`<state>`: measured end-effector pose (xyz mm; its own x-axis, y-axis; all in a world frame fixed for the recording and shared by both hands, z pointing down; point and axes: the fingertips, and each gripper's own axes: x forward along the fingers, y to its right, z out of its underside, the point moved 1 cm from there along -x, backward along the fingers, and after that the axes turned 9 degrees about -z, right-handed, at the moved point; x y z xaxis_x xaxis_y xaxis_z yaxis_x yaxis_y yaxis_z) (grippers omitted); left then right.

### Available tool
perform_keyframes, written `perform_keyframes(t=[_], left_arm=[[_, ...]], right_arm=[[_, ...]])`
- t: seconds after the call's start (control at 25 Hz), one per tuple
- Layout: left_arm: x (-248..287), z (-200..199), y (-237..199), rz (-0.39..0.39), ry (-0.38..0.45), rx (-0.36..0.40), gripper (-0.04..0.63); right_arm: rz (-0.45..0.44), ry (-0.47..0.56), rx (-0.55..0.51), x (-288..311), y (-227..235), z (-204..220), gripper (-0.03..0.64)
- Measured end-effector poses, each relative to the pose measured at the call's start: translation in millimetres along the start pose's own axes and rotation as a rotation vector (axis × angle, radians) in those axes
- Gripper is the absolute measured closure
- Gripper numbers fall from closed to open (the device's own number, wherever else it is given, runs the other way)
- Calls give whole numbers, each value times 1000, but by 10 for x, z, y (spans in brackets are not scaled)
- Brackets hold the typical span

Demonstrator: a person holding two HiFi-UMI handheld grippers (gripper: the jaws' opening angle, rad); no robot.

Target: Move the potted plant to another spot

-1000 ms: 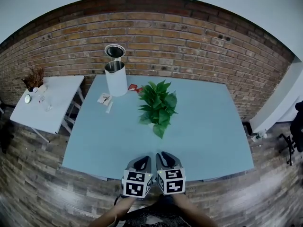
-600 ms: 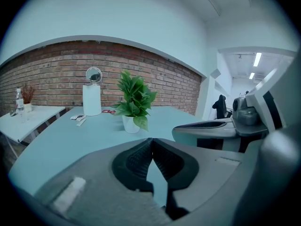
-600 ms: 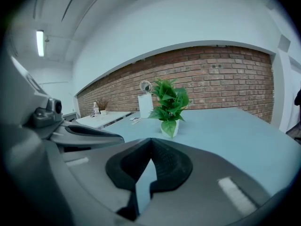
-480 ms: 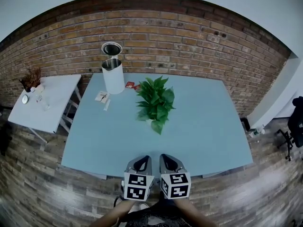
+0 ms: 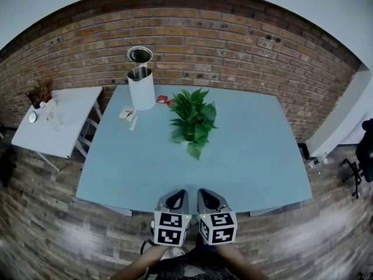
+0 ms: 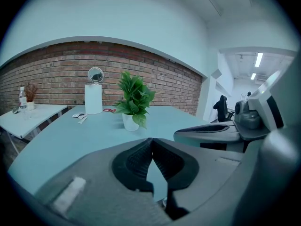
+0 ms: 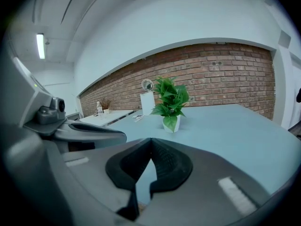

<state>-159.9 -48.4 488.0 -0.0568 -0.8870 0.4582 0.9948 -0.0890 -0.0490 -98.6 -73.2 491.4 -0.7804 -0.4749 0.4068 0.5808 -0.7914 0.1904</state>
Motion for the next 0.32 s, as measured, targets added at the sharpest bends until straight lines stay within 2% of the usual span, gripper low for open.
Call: perform_keyframes(t=[0.32], left_arm=[[-40, 17, 77, 1, 4, 6, 600]], right_arm=[[-10, 3, -20, -76, -24, 23, 611]])
